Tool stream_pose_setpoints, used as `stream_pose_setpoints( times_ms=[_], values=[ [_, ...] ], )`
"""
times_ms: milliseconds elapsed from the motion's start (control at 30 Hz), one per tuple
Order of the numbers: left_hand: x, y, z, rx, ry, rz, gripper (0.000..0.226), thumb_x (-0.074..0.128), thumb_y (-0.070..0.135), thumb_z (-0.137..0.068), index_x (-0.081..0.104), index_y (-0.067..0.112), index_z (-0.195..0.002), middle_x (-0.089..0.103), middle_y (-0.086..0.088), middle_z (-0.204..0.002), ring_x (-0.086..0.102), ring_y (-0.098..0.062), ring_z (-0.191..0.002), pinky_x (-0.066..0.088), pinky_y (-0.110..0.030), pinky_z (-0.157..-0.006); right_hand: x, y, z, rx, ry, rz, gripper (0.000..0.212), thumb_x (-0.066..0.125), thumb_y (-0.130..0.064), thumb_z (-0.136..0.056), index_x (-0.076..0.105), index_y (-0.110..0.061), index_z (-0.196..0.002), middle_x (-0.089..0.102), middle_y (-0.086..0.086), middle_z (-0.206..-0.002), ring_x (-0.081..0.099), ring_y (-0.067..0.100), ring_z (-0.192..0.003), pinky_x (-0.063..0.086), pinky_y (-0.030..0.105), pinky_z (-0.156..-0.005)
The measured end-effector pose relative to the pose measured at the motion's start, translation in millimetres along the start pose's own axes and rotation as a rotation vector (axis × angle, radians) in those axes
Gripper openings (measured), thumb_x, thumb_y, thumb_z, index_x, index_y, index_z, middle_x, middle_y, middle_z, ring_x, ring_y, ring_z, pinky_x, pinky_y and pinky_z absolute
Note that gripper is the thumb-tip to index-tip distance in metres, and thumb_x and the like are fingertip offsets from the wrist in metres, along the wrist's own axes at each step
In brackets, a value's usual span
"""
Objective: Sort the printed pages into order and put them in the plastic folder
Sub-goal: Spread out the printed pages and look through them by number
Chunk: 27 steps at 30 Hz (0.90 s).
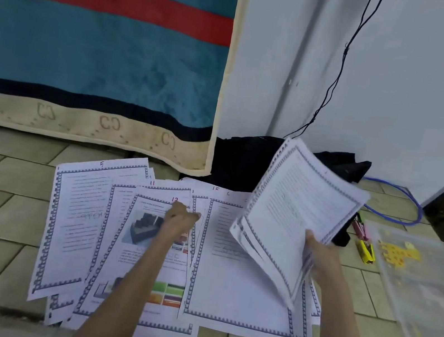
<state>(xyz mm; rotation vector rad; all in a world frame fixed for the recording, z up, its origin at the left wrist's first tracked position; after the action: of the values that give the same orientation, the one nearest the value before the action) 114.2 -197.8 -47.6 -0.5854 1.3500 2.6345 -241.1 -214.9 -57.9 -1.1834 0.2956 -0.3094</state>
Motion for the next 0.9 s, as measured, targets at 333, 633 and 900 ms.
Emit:
stream_pose_setpoints(
  times_ms=[333, 633, 900],
  values=[
    [-24, 7, -3, 0.099, 0.038, 0.101, 0.027, 0.075, 0.012, -0.075, 0.063, 0.003, -0.098, 0.068, -0.018, -0.106, 0.065, -0.03, -0.093, 0.056, -0.038, -0.079, 4, 31, 5, 0.187, -0.084, -0.138, 0.033, 0.059, -0.025, -0.091, 0.059, 0.002, -0.11, 0.067, 0.016, -0.102, 0.064, 0.034, -0.091, 0.055, 0.045, -0.077],
    [-112, -44, -17, 0.06, 0.262, -0.065, 0.087, 0.09, 0.023, -0.056, 0.046, 0.0, -0.126, 0.055, -0.017, -0.13, 0.051, -0.033, -0.12, 0.044, -0.038, -0.098, 7, 24, 9, 0.131, -0.126, -0.142, 0.039, 0.06, -0.025, -0.086, 0.06, -0.001, -0.116, 0.073, 0.009, -0.096, 0.064, 0.032, -0.098, 0.058, 0.042, -0.076],
    [-39, -31, -10, 0.109, 0.297, -0.532, 0.147, 0.071, 0.079, -0.043, -0.015, 0.021, -0.148, 0.014, -0.017, -0.151, 0.017, -0.038, -0.136, 0.021, -0.054, -0.108, -19, 3, 12, -0.054, -0.148, 0.088, 0.037, 0.063, -0.032, -0.087, 0.061, -0.006, -0.113, 0.069, 0.008, -0.101, 0.068, 0.027, -0.089, 0.058, 0.037, -0.072]
  ],
)
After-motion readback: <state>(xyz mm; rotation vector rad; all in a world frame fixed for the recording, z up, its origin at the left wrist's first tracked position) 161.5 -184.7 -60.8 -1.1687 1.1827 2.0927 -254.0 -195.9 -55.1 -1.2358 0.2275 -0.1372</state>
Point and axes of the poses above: each hand's wrist, its own z-axis away from the middle knuckle, its own x-axis out of the palm, y = z × x, the point moved 9 cm from there along -z, towards the middle knuckle
